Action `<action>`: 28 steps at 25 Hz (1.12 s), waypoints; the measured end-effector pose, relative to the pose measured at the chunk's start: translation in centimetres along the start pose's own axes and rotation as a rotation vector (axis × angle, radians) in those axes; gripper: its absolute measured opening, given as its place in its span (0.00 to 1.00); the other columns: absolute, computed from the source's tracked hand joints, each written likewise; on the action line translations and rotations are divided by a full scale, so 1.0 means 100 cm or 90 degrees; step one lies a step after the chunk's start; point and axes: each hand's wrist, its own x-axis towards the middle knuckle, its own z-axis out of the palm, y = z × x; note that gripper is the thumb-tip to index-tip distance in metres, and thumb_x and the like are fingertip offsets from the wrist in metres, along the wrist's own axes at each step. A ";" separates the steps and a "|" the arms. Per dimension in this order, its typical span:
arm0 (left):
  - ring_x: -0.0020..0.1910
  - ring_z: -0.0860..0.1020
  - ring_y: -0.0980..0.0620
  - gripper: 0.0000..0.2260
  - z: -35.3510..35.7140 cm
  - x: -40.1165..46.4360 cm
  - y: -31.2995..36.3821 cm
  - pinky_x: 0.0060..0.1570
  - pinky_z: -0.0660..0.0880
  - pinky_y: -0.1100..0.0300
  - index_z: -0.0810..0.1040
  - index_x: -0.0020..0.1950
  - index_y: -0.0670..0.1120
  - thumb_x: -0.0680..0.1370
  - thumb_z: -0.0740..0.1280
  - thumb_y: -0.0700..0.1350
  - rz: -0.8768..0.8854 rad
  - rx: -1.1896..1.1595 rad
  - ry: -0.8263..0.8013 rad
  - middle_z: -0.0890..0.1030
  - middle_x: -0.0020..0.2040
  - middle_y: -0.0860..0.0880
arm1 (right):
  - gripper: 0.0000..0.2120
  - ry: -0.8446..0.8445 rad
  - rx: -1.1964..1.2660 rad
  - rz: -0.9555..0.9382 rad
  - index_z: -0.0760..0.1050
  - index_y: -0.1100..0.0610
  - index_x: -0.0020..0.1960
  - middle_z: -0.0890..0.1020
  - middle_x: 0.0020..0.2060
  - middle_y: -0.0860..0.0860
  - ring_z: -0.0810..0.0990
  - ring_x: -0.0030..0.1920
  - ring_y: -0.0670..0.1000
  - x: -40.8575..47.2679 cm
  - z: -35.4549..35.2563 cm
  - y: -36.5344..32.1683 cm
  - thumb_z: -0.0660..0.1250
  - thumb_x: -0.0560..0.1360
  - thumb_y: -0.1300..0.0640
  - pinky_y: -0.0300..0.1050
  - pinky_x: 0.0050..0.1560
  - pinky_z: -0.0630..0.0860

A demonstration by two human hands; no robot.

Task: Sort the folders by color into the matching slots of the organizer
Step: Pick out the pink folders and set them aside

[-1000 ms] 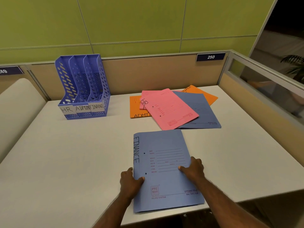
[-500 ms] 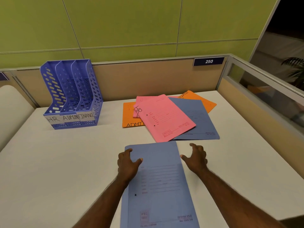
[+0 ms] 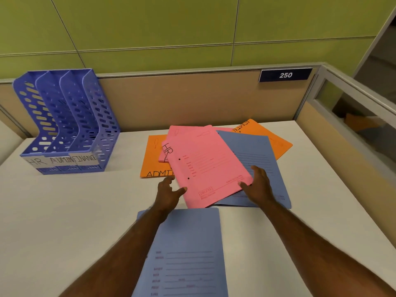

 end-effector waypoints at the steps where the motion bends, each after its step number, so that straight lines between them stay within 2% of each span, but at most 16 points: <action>1: 0.69 0.68 0.42 0.28 0.005 0.008 0.002 0.65 0.70 0.44 0.64 0.73 0.45 0.75 0.71 0.44 -0.016 -0.014 0.000 0.63 0.74 0.43 | 0.37 -0.016 -0.003 0.006 0.60 0.60 0.74 0.66 0.72 0.58 0.66 0.71 0.60 0.012 0.001 0.005 0.74 0.72 0.54 0.57 0.68 0.68; 4: 0.70 0.68 0.42 0.27 0.014 0.025 0.004 0.67 0.67 0.44 0.64 0.72 0.45 0.76 0.71 0.43 -0.074 -0.081 -0.031 0.65 0.74 0.44 | 0.39 -0.062 0.012 0.021 0.57 0.60 0.76 0.65 0.73 0.59 0.65 0.72 0.59 0.038 0.008 0.014 0.74 0.72 0.54 0.56 0.71 0.65; 7: 0.70 0.67 0.41 0.29 0.020 0.037 0.005 0.70 0.64 0.42 0.59 0.74 0.45 0.77 0.69 0.42 -0.122 -0.188 -0.057 0.67 0.73 0.43 | 0.42 -0.094 0.039 0.040 0.56 0.60 0.76 0.71 0.70 0.59 0.70 0.69 0.60 0.053 0.015 0.019 0.75 0.70 0.55 0.57 0.69 0.68; 11: 0.66 0.72 0.39 0.29 0.025 0.051 0.009 0.60 0.71 0.43 0.58 0.74 0.44 0.76 0.67 0.32 -0.179 -0.335 -0.032 0.73 0.69 0.40 | 0.43 -0.080 0.027 0.037 0.57 0.60 0.75 0.74 0.66 0.60 0.72 0.67 0.61 0.062 0.024 0.021 0.77 0.68 0.56 0.59 0.67 0.70; 14: 0.64 0.74 0.36 0.26 0.028 0.059 0.008 0.62 0.72 0.40 0.64 0.72 0.41 0.75 0.63 0.27 -0.222 -0.393 -0.035 0.75 0.66 0.38 | 0.42 -0.074 0.009 0.037 0.60 0.60 0.74 0.72 0.67 0.61 0.70 0.67 0.62 0.070 0.027 0.022 0.78 0.67 0.57 0.58 0.68 0.69; 17: 0.61 0.75 0.36 0.22 0.034 0.063 0.008 0.59 0.75 0.41 0.70 0.66 0.38 0.74 0.59 0.23 -0.205 -0.410 -0.063 0.77 0.64 0.36 | 0.38 -0.058 0.029 0.050 0.64 0.61 0.71 0.72 0.64 0.62 0.72 0.65 0.62 0.075 0.028 0.023 0.78 0.66 0.62 0.57 0.65 0.71; 20: 0.56 0.78 0.40 0.21 0.040 0.068 0.015 0.49 0.78 0.46 0.71 0.64 0.40 0.75 0.58 0.23 -0.167 -0.453 -0.054 0.78 0.62 0.38 | 0.31 -0.017 0.083 0.071 0.69 0.61 0.68 0.72 0.61 0.63 0.73 0.61 0.62 0.074 0.025 0.024 0.75 0.67 0.67 0.56 0.62 0.74; 22: 0.52 0.79 0.42 0.20 0.043 0.070 0.022 0.46 0.79 0.48 0.72 0.61 0.43 0.75 0.58 0.24 -0.142 -0.487 -0.056 0.79 0.60 0.39 | 0.29 0.013 0.123 0.069 0.70 0.61 0.67 0.72 0.60 0.62 0.75 0.59 0.61 0.072 0.019 0.023 0.73 0.68 0.69 0.56 0.60 0.76; 28: 0.54 0.80 0.41 0.21 0.035 0.063 0.054 0.53 0.79 0.44 0.74 0.63 0.45 0.76 0.60 0.26 -0.010 -0.498 -0.019 0.81 0.58 0.42 | 0.25 0.062 0.226 0.040 0.72 0.61 0.64 0.76 0.58 0.60 0.77 0.57 0.60 0.074 -0.004 0.002 0.72 0.69 0.68 0.58 0.58 0.78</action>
